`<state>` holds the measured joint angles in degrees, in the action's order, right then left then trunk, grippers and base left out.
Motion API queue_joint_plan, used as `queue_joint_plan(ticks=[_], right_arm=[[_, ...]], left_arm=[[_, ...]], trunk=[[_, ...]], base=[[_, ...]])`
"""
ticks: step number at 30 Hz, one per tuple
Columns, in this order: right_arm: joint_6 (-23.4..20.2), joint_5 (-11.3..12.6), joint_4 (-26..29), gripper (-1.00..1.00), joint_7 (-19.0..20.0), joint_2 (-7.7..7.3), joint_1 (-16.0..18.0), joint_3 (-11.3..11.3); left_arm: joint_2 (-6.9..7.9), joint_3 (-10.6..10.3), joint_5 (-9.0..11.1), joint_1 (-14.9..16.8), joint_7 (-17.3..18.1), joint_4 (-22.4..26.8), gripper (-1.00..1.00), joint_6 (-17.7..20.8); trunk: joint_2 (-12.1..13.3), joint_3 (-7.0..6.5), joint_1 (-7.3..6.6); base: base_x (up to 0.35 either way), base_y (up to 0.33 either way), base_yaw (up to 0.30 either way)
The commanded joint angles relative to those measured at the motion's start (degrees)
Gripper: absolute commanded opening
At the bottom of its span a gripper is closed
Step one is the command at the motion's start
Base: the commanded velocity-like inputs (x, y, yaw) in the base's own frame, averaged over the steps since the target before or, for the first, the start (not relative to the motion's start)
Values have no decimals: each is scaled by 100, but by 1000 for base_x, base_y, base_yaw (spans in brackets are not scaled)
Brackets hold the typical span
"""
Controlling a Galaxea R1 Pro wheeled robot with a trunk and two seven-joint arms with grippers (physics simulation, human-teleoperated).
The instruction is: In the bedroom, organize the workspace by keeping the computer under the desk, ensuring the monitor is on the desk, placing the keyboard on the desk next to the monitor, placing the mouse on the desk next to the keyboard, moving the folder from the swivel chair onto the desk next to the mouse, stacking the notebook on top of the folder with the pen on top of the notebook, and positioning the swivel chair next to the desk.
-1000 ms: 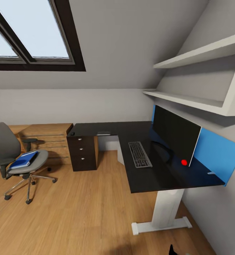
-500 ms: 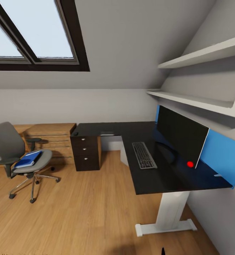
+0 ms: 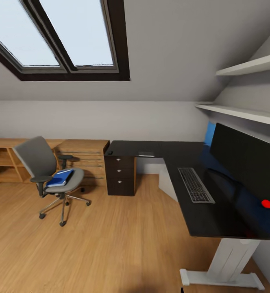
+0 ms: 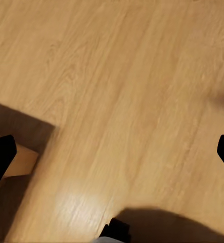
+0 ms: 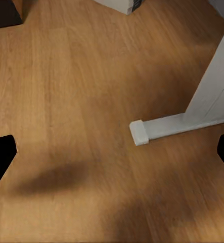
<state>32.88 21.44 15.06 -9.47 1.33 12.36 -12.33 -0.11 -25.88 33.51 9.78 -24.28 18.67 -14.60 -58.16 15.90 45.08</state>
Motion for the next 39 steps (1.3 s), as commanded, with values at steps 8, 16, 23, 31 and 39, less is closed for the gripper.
queue_joint_plan(ticks=[8,16,23,31,39], right_arm=[[17,-15,-12,100,-47,-1,3,-56],[17,-40,-13,100,-47,-1,3,-59],[17,-43,-16,100,-47,-8,3,-59],[17,-42,-16,100,-45,-9,3,-59],[17,-35,-20,100,-47,-10,3,-59]], left_arm=[[2,-49,59,5,-29,-4,100,-25],[2,-49,59,6,-27,-4,100,-25],[2,-49,59,6,-29,-4,100,-25],[2,-49,59,6,-28,-4,100,-25],[2,-49,59,6,-25,-4,100,-25]], trunk=[[-5,35,4],[-5,41,4],[-5,41,4],[-5,41,4],[-5,41,4]], base=[[297,100,233],[323,8,41],[326,0,1],[326,0,0],[327,28,0]])
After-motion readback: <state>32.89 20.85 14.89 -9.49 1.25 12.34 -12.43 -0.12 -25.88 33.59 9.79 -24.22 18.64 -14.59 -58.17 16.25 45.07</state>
